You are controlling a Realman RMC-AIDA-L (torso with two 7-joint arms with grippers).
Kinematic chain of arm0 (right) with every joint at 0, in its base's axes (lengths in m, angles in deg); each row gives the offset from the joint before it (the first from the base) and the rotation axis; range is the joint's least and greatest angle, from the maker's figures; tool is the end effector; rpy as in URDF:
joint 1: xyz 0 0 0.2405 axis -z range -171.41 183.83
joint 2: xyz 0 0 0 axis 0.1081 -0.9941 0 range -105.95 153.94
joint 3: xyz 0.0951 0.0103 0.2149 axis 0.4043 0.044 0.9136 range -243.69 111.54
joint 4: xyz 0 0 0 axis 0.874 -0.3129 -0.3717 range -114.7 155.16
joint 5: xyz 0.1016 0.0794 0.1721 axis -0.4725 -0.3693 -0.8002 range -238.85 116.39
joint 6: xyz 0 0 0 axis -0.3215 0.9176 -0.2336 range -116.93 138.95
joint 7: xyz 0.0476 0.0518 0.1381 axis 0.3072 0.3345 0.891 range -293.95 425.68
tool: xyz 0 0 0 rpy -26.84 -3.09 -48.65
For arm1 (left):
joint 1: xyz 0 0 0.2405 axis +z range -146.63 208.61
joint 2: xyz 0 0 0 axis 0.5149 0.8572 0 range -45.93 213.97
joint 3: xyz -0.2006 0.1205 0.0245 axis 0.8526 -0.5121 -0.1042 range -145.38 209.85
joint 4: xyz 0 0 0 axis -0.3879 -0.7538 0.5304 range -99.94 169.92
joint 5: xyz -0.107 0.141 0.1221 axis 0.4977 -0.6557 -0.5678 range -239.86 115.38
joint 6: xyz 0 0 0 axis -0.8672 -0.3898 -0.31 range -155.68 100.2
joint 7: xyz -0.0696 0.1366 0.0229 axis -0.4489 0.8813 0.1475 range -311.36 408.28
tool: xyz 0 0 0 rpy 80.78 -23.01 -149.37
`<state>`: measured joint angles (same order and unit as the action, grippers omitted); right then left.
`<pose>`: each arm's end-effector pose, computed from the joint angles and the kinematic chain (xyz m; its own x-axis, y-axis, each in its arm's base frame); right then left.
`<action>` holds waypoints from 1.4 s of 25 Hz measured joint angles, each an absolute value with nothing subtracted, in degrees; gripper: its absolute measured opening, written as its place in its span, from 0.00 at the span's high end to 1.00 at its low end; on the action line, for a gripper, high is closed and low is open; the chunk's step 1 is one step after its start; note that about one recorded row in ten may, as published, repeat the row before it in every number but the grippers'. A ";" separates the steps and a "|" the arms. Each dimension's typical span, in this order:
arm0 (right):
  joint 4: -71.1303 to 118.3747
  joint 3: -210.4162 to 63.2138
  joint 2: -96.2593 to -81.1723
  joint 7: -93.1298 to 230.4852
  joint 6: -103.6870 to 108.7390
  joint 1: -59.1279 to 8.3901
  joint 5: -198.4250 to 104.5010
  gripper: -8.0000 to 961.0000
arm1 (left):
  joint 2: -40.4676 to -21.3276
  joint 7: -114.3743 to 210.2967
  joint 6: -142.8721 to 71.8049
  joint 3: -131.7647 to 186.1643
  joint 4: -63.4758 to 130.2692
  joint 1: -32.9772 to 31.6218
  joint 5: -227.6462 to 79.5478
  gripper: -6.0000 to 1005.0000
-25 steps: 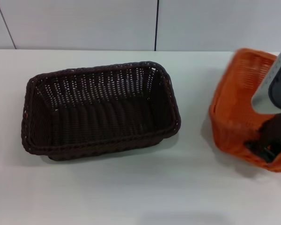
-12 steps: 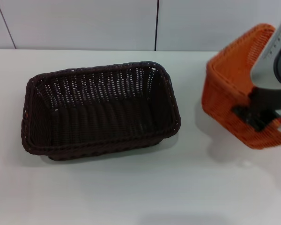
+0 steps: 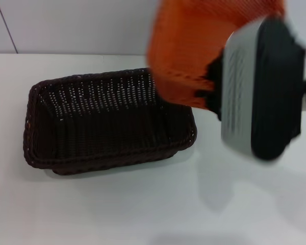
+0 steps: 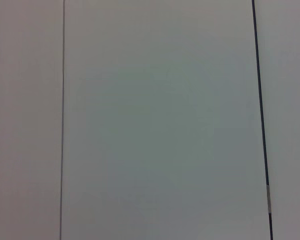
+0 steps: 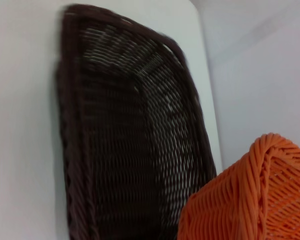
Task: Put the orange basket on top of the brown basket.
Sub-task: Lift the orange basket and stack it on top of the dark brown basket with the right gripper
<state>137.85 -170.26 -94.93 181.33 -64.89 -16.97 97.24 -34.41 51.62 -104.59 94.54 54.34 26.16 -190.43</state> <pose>0.0345 0.3046 0.0147 0.8132 0.3818 0.4394 0.5691 -0.6797 -0.4627 -0.3808 0.2394 0.0533 0.7584 -0.1289 0.6389 0.6416 0.3207 -0.6968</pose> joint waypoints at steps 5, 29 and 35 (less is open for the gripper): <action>137.61 -173.73 -94.94 162.09 -55.49 -13.24 97.13 0.82 | -34.53 51.62 -104.09 94.54 54.62 26.16 -190.43 0.20; 124.32 -180.90 -91.54 133.04 -38.22 -9.60 95.90 0.82 | -34.63 47.94 -102.31 94.20 54.95 26.05 -190.38 0.20; 123.79 -179.02 -91.62 133.25 -36.74 -10.22 95.81 0.82 | -34.63 47.93 -102.31 93.99 55.02 25.82 -190.38 0.20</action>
